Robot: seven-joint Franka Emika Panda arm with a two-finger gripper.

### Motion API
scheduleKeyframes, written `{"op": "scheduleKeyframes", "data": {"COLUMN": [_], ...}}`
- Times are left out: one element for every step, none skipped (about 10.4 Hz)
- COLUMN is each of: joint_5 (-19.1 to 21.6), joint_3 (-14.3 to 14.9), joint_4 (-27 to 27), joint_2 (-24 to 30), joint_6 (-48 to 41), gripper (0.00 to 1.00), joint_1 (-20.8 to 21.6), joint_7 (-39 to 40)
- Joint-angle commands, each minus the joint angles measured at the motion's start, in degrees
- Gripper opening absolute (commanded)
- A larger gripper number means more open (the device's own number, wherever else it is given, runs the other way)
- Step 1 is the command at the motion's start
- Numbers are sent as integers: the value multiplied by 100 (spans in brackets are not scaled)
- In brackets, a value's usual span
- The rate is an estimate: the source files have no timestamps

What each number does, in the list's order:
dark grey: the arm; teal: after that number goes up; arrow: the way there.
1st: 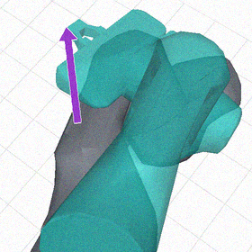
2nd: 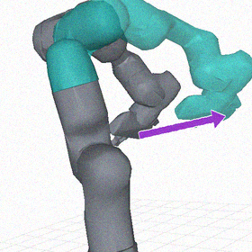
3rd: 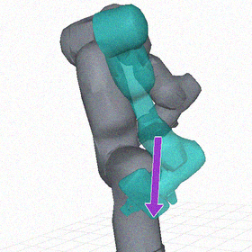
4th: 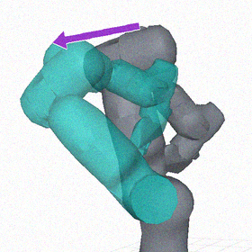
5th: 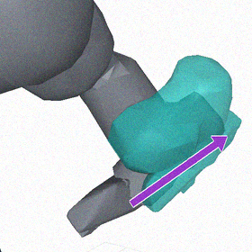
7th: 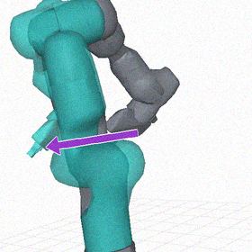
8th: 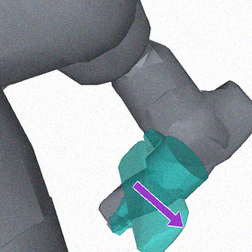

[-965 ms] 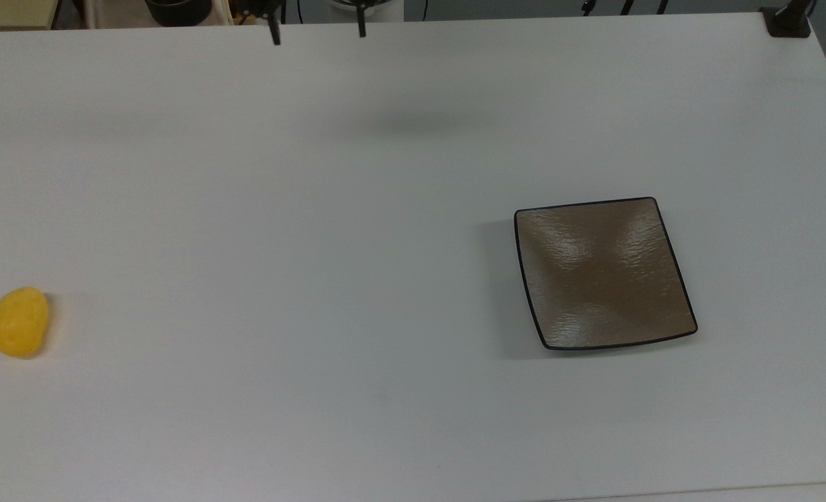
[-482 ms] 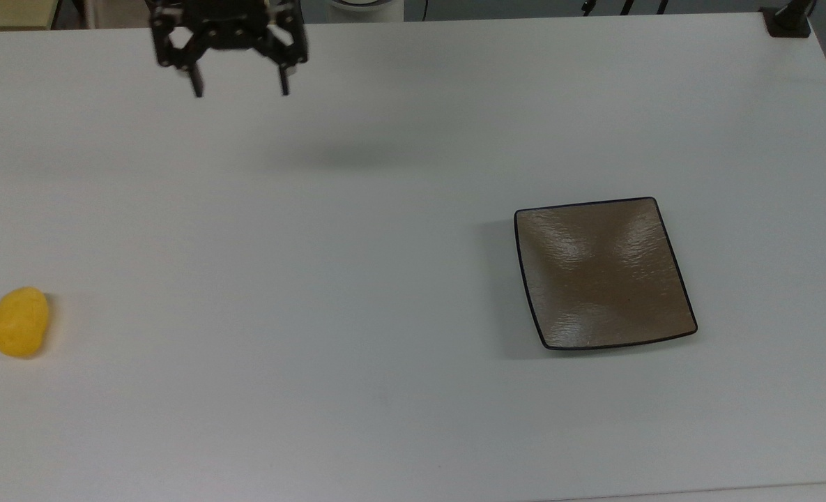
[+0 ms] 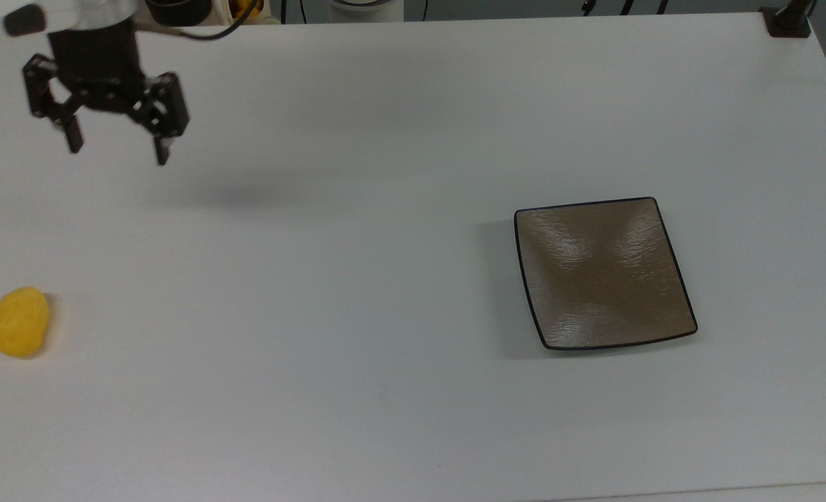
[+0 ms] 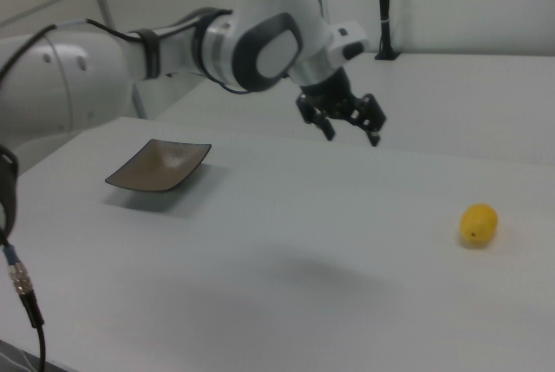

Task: Put potatoes on a ceramic plate
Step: 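Move the open gripper over the yellow potato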

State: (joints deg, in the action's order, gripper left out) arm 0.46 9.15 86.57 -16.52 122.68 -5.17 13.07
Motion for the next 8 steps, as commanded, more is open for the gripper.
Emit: {"op": "scheduleKeyframes", "data": {"joint_5": [24,59,190,261,261,261,261,261], "joint_3": [-54,-80,-167,-264,-282,-282,-291,-282], "joint_4": [-955,-983,-984,-992,-1027,-1036,-1097,-1237], "joint_2": [-1034,-1185,-1352,-1545,-1730,-1906,-2081,-2283], "joint_6": [518,894,1394,1842,2247,2608,2881,3023], "gripper": [100,100,100,100,100,100,100,100], "joint_1": [-484,-607,-765,-888,-959,-1021,-1074,-1126], "joint_7": [143,135,135,143,135,135,134,134]}}
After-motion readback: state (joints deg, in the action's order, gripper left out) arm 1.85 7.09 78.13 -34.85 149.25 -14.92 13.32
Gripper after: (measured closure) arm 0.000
